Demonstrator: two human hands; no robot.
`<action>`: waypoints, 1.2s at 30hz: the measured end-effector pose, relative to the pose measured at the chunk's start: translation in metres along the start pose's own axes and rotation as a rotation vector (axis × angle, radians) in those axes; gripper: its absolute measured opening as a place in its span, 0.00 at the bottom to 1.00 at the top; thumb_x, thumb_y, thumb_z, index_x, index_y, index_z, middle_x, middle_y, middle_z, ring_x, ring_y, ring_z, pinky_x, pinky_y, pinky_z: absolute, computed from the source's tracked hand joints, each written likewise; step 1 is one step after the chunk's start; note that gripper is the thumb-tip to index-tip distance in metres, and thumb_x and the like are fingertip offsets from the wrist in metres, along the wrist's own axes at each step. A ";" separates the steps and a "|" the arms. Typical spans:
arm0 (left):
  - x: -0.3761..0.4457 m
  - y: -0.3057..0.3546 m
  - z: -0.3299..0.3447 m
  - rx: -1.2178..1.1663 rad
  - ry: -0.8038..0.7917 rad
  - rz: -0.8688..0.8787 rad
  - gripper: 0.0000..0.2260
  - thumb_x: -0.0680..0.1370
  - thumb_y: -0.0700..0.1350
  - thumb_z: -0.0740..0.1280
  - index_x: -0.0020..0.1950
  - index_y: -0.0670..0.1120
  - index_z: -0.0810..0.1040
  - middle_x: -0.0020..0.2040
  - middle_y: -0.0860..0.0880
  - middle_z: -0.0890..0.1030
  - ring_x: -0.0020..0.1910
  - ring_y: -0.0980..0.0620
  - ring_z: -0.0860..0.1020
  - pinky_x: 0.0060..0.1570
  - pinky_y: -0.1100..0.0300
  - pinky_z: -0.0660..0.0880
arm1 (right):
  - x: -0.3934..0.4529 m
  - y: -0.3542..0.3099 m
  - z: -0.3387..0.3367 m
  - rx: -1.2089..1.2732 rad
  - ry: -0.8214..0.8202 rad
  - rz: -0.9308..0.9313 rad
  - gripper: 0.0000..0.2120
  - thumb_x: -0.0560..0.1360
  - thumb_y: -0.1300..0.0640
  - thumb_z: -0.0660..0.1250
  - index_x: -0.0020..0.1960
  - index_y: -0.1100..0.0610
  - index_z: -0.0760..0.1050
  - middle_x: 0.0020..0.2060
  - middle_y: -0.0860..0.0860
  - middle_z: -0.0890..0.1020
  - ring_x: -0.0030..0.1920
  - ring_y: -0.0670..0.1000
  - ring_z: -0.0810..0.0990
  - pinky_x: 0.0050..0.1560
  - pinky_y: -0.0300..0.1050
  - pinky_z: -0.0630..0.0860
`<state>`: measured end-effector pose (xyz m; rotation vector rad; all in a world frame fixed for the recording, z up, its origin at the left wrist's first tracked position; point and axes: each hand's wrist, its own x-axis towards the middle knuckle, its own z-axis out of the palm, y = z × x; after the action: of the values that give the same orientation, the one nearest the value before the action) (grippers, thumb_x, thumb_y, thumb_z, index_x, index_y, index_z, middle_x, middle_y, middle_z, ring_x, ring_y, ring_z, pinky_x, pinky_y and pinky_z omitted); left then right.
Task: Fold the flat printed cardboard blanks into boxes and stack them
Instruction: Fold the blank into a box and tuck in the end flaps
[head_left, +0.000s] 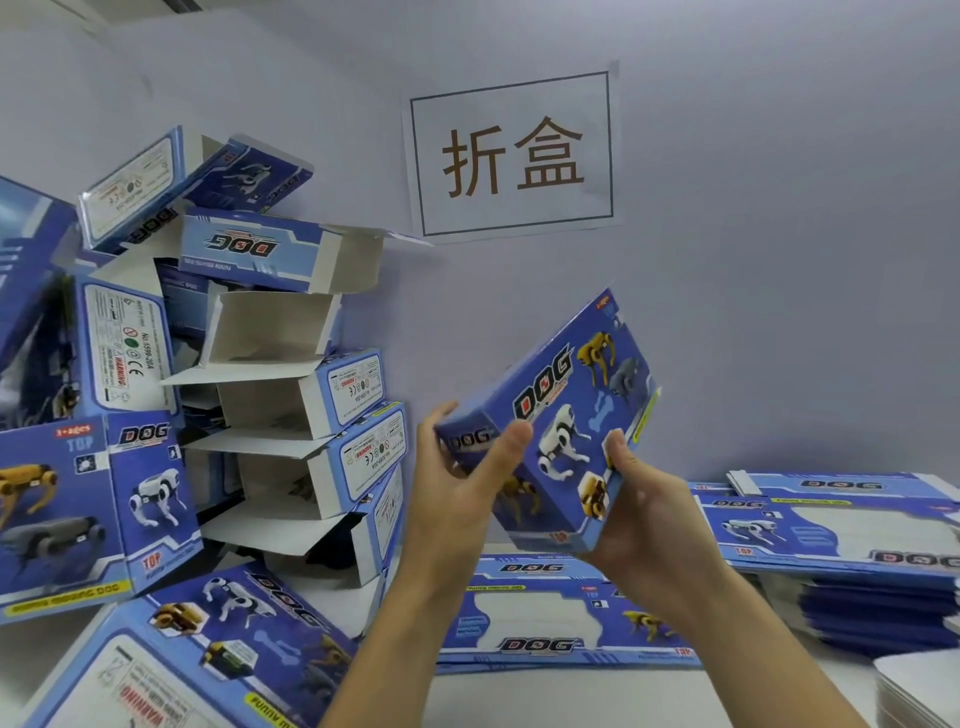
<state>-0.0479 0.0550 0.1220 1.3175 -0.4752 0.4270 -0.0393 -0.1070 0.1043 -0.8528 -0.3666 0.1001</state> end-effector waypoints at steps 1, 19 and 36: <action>0.000 0.003 -0.001 0.013 0.007 -0.011 0.36 0.63 0.63 0.75 0.67 0.54 0.69 0.55 0.49 0.83 0.48 0.56 0.85 0.38 0.68 0.79 | 0.000 0.000 -0.004 0.002 -0.020 0.013 0.18 0.75 0.46 0.68 0.56 0.59 0.77 0.44 0.59 0.78 0.54 0.63 0.75 0.65 0.74 0.68; -0.003 -0.016 -0.007 0.169 -0.079 -0.042 0.31 0.67 0.58 0.74 0.64 0.72 0.62 0.48 0.53 0.86 0.41 0.53 0.86 0.36 0.66 0.79 | 0.005 0.012 -0.012 -0.542 0.047 -0.229 0.29 0.69 0.39 0.75 0.64 0.27 0.65 0.57 0.50 0.84 0.57 0.54 0.83 0.57 0.61 0.79; -0.004 -0.016 -0.002 0.392 0.253 -0.016 0.08 0.84 0.51 0.59 0.46 0.50 0.69 0.39 0.51 0.73 0.29 0.67 0.71 0.29 0.73 0.69 | 0.006 -0.005 0.006 -0.914 0.453 -0.265 0.07 0.79 0.47 0.65 0.50 0.50 0.74 0.47 0.44 0.79 0.49 0.47 0.79 0.52 0.53 0.77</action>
<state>-0.0423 0.0536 0.1067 1.6154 -0.1722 0.6881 -0.0359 -0.1052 0.1133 -1.6742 -0.0752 -0.5415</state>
